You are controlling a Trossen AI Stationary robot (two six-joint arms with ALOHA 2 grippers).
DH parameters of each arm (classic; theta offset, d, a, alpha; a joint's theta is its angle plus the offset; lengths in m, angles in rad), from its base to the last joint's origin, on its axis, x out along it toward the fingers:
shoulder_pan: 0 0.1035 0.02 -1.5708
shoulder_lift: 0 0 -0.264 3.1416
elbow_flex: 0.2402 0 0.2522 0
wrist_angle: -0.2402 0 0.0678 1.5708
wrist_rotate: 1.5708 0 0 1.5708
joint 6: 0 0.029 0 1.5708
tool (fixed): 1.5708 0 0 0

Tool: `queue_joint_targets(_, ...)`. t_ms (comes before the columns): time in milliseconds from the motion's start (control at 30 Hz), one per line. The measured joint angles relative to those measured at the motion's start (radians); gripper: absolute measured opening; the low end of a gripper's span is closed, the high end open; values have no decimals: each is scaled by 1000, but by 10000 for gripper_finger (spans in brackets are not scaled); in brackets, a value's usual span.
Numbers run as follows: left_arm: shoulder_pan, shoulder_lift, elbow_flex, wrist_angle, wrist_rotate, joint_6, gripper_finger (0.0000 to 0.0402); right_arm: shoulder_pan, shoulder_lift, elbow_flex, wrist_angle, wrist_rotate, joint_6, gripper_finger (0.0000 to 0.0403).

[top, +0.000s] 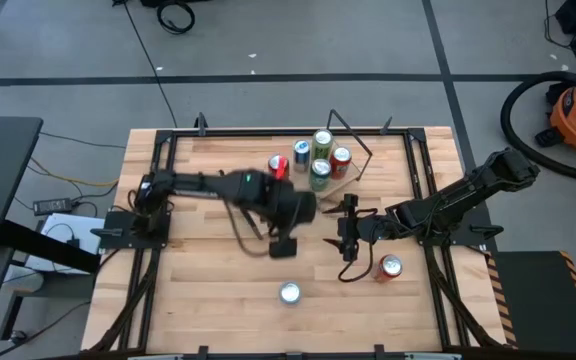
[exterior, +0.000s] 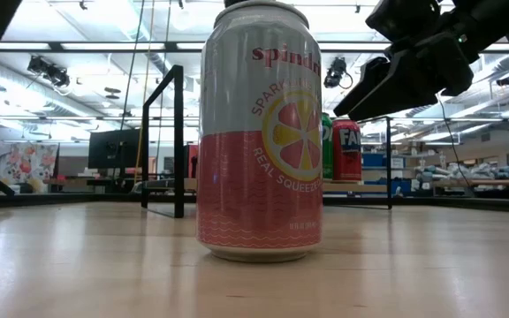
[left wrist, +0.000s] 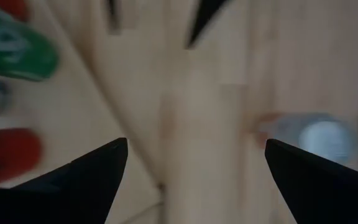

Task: Place canned beverage on shelf
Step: Put the white and orange soda can on the shelf aligned with the red soda can

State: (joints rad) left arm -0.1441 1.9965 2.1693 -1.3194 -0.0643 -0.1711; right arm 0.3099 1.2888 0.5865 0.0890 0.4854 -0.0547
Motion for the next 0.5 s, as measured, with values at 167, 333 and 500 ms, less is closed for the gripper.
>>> queue_joint_targets(167,-109,0,0,60,-36,-163,392,0,0,0,4,19,5,378)
queue_joint_targets(333,-205,21,1,139,-108,-300,390,-5,0,0,28,64,-35,378)
queue_joint_targets(500,-288,100,-1,168,-148,-362,387,-20,0,0,75,94,-74,378)
